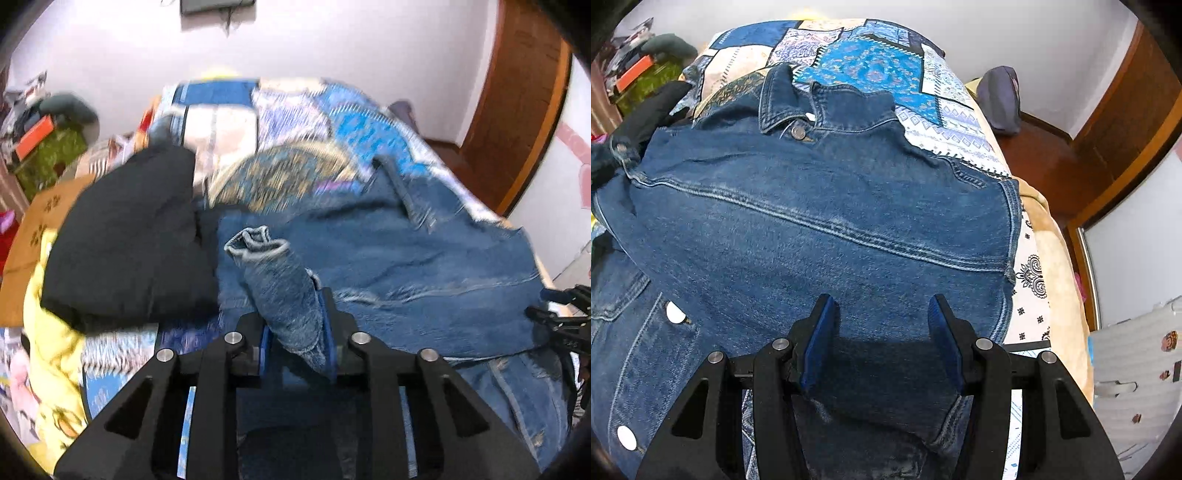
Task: Fold large clothes
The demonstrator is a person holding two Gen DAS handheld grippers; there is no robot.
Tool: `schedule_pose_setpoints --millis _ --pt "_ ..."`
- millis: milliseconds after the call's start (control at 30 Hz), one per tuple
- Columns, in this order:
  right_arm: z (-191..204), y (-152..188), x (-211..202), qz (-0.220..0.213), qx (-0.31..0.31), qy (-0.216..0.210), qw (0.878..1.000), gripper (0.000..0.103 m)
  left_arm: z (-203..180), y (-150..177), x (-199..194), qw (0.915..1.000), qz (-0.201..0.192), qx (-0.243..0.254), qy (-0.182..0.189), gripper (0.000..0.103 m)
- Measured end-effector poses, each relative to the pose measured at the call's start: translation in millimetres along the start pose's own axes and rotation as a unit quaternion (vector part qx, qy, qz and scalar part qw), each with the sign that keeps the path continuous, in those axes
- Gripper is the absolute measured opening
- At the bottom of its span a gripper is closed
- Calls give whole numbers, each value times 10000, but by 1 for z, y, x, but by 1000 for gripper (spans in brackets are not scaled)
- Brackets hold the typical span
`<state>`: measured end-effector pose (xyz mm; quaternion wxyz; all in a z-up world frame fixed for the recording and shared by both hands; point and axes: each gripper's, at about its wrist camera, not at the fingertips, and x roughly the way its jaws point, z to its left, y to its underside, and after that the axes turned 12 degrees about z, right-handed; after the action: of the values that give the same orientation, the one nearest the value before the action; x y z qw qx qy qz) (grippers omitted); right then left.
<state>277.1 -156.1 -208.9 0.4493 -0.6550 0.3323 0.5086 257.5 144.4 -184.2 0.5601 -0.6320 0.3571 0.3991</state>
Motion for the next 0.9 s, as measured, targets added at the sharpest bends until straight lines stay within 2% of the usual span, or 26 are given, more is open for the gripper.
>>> schedule_pose_setpoints --millis 100,167,267,333,400,600,700,900 --pt "4 3 9 27 -11 80 10000 49 15 11 19 9987 382 -266 -205 48" --pt "6 4 11 -28 -19 105 9999 49 26 18 24 9975 511 -450 -201 66" --pt "5 3 9 -69 -39 158 9998 54 47 26 24 9942 635 -833 260 73" --pt "3 2 6 -59 -32 83 9999 54 54 27 23 9915 706 -971 508 74" --pt "-2 1 2 -69 -9 -28 10000 54 56 26 20 9901 748 -1020 603 74" --pt "-26 -3 -19 -361 220 -116 9990 54 61 17 2 9922 598 -928 583 74" --pt "-47 -6 -30 -537 470 -229 9972 54 71 10 1 9916 557 -989 620 79" --pt "-87 -13 -19 -443 1082 -500 9919 55 84 4 38 9801 1031 -1309 1077 79"
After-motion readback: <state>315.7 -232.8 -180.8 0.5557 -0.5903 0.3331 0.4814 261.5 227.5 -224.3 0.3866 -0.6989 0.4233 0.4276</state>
